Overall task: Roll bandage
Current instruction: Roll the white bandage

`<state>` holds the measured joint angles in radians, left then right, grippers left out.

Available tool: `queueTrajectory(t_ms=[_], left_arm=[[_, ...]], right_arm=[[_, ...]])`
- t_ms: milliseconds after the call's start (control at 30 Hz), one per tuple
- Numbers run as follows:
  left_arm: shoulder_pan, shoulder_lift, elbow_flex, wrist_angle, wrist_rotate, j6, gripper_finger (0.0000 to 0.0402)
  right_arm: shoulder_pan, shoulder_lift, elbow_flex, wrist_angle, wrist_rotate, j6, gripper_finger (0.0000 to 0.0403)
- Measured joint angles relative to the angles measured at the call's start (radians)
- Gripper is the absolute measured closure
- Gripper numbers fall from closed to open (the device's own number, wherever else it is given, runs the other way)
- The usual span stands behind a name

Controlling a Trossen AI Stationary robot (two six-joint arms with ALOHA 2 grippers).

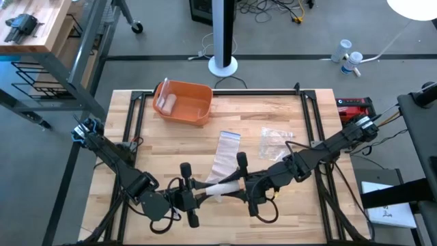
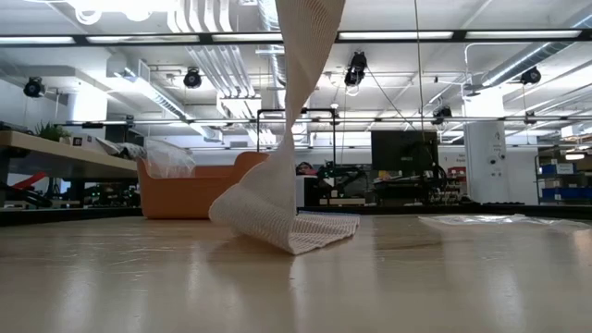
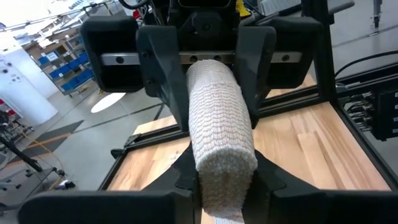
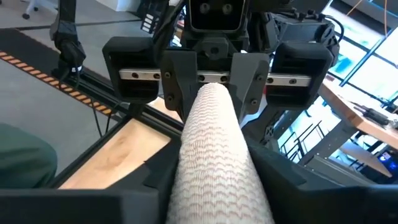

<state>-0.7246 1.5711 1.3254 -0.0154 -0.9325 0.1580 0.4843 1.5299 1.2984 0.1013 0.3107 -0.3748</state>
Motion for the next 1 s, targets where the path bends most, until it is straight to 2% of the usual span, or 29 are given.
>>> queueTrajectory(t_ms=[167,300,567,733,867,1000], left_arm=[[0.000,0.000,0.000,0.000,0.001,0.001,0.0342],[-0.001,0.000,0.000,0.000,0.001,0.001,0.0344],[-0.001,-0.001,0.000,0.001,0.001,0.000,0.0345],[-0.002,-0.005,0.000,-0.003,-0.019,-0.006,0.0339],[-0.002,-0.006,0.000,-0.003,-0.023,-0.011,0.0337],[-0.001,-0.006,0.000,-0.003,-0.027,-0.014,0.0344]], right_arm=[[0.000,0.000,0.000,0.002,0.001,0.011,0.0313],[0.000,0.000,0.000,0.005,0.002,0.051,0.0320],[0.006,-0.011,0.000,0.009,0.002,0.062,0.0220],[0.011,-0.022,0.020,0.020,0.003,0.087,0.0198],[0.010,-0.022,0.025,0.014,0.003,0.114,0.0229],[0.011,-0.022,0.025,0.008,0.004,0.116,0.0295]])
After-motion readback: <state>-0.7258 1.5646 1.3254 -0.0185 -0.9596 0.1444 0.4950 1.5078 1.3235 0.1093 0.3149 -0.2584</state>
